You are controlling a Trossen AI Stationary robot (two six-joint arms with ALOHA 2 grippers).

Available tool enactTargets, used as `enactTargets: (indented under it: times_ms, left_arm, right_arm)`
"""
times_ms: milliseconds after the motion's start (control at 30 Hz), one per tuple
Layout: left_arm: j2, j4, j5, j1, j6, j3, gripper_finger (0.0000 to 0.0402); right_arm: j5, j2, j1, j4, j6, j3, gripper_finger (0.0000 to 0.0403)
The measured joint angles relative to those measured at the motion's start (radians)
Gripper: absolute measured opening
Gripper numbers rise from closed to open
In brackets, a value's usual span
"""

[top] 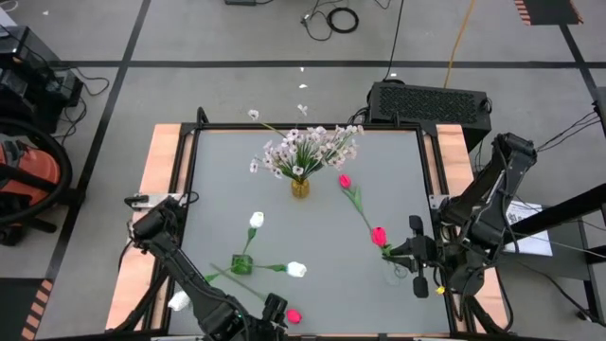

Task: Sort flowers into vase by color
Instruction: Put the center red flower into the transparent vase, then put the bottom red flower into the transparent vase

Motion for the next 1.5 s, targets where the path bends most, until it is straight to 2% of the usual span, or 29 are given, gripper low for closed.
enactTargets:
  times_ms: [233,333,467,600,867,1000,1200,1333,1500]
  left_arm:
    - [0.000,0.003,0.000,0.003,0.000,-0.008,0.0257]
    - [0.000,-0.002,0.000,0.009,0.001,-0.054,0.0257]
    - [0.000,0.023,0.003,0.028,-0.039,-0.138,0.0257]
    - [0.000,0.050,0.003,0.040,-0.094,-0.215,0.0257]
    - [0.000,0.067,-0.008,0.033,-0.228,-0.303,0.0257]
    - [0.017,0.068,-0.060,0.031,-0.242,-0.326,0.0257]
    - [0.066,0.073,-0.045,0.031,-0.245,-0.334,0.0255]
    - [0.082,0.081,-0.045,0.031,-0.234,-0.330,0.0232]
    - [0.085,0.088,-0.016,0.042,-0.234,-0.330,0.0183]
  right_arm:
    - [-0.019,0.002,0.044,-0.042,0.038,0.000,0.0085]
    - [-0.060,-0.009,0.053,-0.065,0.053,0.000,0.0117]
    - [-0.066,-0.033,0.058,-0.100,0.103,0.000,0.0154]
    - [-0.065,-0.068,0.061,-0.097,0.135,0.000,0.0176]
    - [-0.064,-0.110,0.069,-0.071,0.128,0.000,0.0180]
    - [-0.064,-0.110,0.070,-0.034,0.097,0.000,0.0180]
    - [-0.063,-0.110,0.070,-0.013,0.087,0.000,0.0180]
    - [-0.055,-0.110,0.070,0.045,0.073,0.000,0.0180]
    - [-0.050,-0.110,0.070,0.159,-0.022,0.000,0.0180]
